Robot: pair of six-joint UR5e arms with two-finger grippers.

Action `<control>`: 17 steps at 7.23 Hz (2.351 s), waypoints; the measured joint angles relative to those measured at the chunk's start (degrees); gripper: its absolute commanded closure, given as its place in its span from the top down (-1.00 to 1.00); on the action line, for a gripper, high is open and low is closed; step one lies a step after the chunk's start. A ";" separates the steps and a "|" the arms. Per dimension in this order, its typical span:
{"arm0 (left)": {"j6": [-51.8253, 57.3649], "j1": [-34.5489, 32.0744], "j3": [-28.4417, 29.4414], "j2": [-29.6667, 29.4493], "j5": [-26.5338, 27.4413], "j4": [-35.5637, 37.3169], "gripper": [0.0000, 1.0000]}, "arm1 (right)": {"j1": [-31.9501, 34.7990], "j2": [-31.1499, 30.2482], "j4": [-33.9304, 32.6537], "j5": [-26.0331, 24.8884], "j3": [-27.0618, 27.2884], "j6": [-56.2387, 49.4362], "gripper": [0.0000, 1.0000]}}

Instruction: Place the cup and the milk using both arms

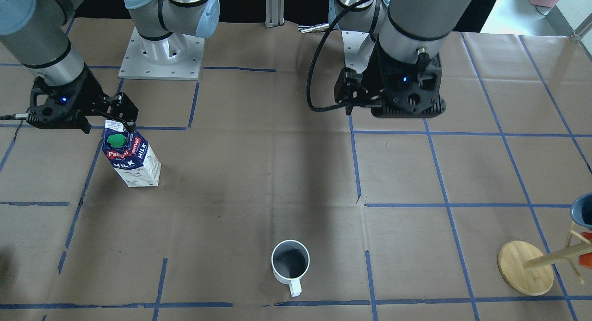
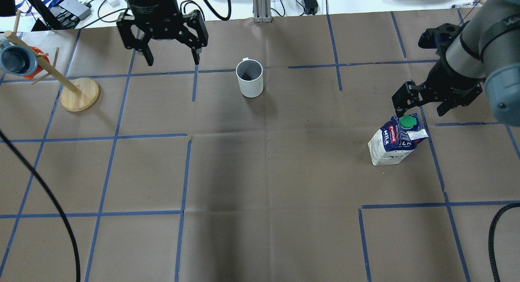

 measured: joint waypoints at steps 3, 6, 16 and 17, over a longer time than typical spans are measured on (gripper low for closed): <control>4.01 2.80 -10.18 13.61 1.26 -1.20 0.99 | 0.07 3.71 -9.30 0.41 4.87 -0.16 0.46; 4.67 3.68 -16.61 17.47 1.08 2.33 0.99 | 0.08 4.20 -9.52 0.32 4.93 -0.20 0.13; 4.55 3.87 -17.96 17.17 0.39 9.79 0.99 | 21.41 33.72 9.98 -0.07 -44.73 21.63 0.14; 4.55 3.88 -17.95 17.15 0.39 9.80 0.99 | 24.01 38.41 10.63 -0.07 -50.10 24.63 0.15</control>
